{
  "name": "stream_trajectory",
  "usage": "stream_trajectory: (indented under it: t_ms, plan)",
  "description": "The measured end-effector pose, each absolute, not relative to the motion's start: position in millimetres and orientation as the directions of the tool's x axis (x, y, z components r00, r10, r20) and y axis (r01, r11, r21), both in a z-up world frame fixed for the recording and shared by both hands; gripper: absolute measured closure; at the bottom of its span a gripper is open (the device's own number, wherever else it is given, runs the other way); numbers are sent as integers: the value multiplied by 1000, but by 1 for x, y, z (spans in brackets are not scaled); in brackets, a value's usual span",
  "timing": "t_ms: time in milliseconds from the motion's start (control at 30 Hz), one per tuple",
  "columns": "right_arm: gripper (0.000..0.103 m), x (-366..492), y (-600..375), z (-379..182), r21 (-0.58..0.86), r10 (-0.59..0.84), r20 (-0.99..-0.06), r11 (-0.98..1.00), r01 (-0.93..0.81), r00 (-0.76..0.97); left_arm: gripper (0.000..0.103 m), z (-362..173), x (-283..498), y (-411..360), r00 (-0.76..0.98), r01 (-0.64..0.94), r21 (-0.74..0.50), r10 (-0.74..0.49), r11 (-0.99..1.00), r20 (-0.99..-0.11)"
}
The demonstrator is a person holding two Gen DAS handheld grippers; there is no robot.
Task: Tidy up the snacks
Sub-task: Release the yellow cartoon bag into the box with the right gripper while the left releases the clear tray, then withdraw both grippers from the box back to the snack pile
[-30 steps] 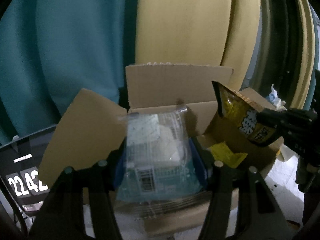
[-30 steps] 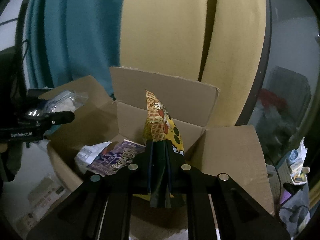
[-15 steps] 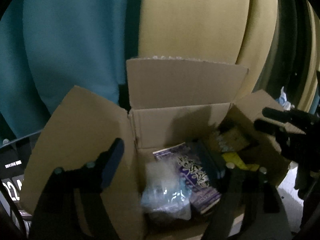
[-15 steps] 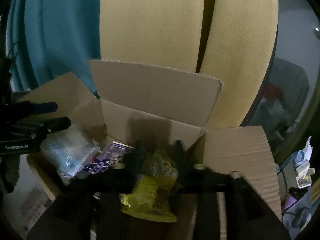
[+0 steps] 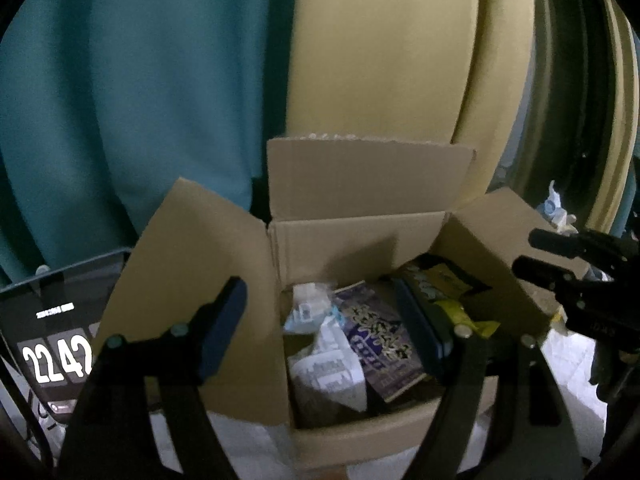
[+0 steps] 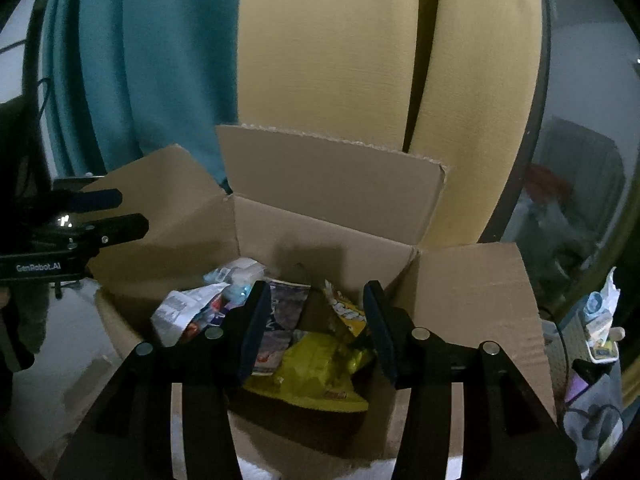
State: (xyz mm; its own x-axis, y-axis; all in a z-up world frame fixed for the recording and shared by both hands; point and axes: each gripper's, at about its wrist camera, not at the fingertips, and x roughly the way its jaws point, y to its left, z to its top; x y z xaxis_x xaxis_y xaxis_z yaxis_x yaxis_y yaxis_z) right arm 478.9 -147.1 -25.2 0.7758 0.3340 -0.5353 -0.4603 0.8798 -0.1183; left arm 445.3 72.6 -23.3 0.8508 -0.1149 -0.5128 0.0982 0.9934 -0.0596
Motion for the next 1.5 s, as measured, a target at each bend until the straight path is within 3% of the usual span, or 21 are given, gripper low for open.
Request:
stream_trajectory:
  t_ms: [900, 1500]
  plan:
    - [52, 347, -193, -28, -53, 316, -510, 917, -396, 800, 21, -29, 308, 48, 855, 173, -103, -202, 979, -478]
    - [52, 266, -207, -61, -3, 317, -537, 926, -378, 782, 21, -86, 231, 52, 813, 146, -151, -206, 978, -545]
